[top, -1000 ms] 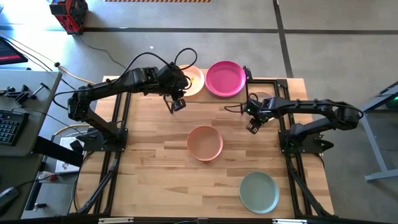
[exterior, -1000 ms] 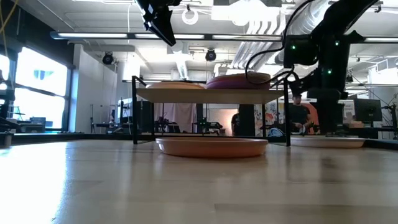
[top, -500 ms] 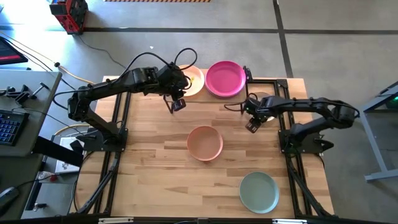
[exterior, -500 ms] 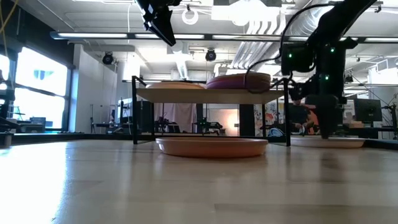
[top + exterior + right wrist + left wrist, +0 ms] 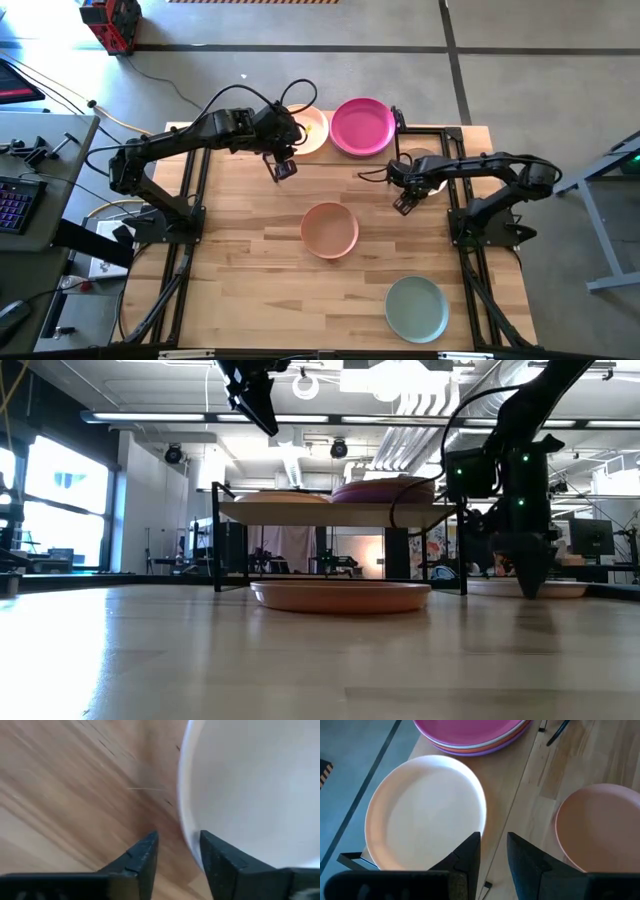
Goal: Place and stack plates onto a shelf
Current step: Stack the white plate on top of the white plate
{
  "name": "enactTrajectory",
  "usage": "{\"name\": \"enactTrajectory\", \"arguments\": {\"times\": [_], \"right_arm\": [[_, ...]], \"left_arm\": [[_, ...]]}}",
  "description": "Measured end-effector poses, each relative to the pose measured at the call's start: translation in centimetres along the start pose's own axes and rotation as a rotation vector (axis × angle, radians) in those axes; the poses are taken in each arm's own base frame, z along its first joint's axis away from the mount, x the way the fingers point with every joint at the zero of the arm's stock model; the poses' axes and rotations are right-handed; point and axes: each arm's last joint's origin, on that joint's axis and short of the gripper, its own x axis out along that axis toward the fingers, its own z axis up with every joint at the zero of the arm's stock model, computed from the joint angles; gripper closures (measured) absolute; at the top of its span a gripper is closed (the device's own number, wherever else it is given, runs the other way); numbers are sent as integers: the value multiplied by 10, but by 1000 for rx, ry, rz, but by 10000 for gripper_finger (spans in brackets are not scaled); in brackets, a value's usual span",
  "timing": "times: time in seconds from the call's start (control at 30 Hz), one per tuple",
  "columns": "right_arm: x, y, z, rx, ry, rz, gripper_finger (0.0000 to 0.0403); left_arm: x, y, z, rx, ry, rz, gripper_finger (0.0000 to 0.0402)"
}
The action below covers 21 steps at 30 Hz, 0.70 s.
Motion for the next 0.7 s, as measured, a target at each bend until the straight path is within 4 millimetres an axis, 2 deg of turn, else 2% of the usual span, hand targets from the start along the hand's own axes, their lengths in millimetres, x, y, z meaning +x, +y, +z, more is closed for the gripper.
{"name": "enactTrajectory", "arguments": {"times": [0.27, 0.47, 0.7], "right_arm": [[-3, 0, -3, 44, 43, 13, 391], [-15, 2, -1, 53, 102, 44, 392], [-44, 11, 7, 75, 108, 42, 402]], "left_arm": [[0, 0, 0, 0, 0, 0, 316], [0, 0, 0, 0, -1, 0, 316], [0, 0, 0, -19, 1, 0, 316]]}}
